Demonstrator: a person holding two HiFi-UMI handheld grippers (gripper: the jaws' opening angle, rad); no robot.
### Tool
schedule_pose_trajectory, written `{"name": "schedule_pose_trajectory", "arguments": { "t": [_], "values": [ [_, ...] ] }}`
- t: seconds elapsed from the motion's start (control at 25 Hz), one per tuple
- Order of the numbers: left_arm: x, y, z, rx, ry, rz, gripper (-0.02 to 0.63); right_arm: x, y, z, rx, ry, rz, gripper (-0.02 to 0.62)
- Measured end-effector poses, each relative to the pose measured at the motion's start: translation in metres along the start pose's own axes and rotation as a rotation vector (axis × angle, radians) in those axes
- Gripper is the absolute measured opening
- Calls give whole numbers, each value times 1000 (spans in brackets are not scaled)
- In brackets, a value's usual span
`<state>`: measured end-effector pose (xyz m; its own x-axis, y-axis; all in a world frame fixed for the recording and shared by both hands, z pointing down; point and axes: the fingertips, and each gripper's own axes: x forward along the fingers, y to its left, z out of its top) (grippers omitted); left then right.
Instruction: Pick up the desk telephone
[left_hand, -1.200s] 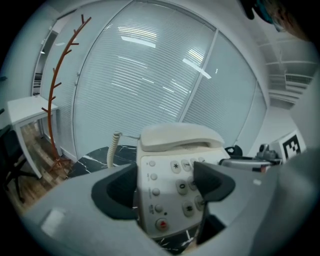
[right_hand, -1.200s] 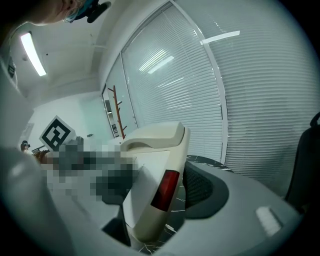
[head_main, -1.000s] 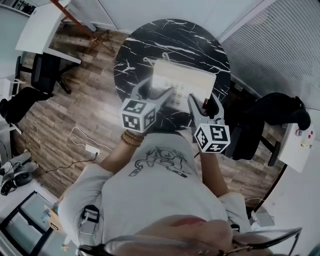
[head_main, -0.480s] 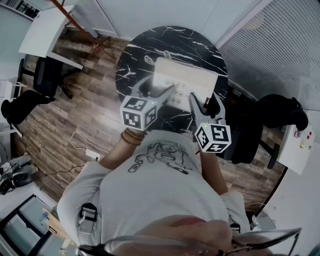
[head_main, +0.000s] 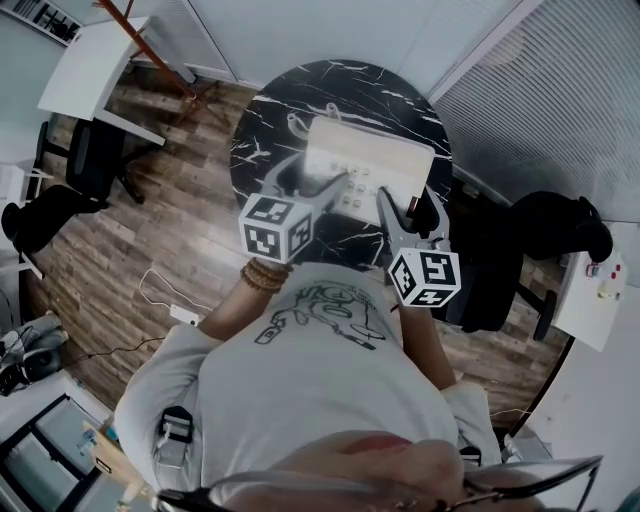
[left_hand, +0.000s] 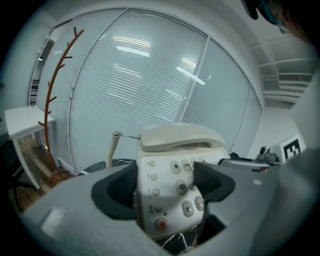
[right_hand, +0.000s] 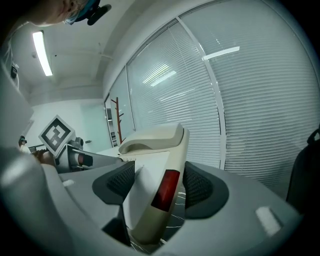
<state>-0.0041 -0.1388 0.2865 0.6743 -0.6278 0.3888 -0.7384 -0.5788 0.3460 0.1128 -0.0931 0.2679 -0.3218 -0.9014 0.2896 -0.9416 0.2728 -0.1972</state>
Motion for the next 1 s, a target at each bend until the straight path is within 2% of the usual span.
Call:
{"name": "schedule_pose_trajectory", "arguments": {
  "t": [1.0],
  "values": [
    [-4, -2, -4, -15, -4, -8, 359, -5, 3, -1, 1, -5, -7, 296]
  ]
}}
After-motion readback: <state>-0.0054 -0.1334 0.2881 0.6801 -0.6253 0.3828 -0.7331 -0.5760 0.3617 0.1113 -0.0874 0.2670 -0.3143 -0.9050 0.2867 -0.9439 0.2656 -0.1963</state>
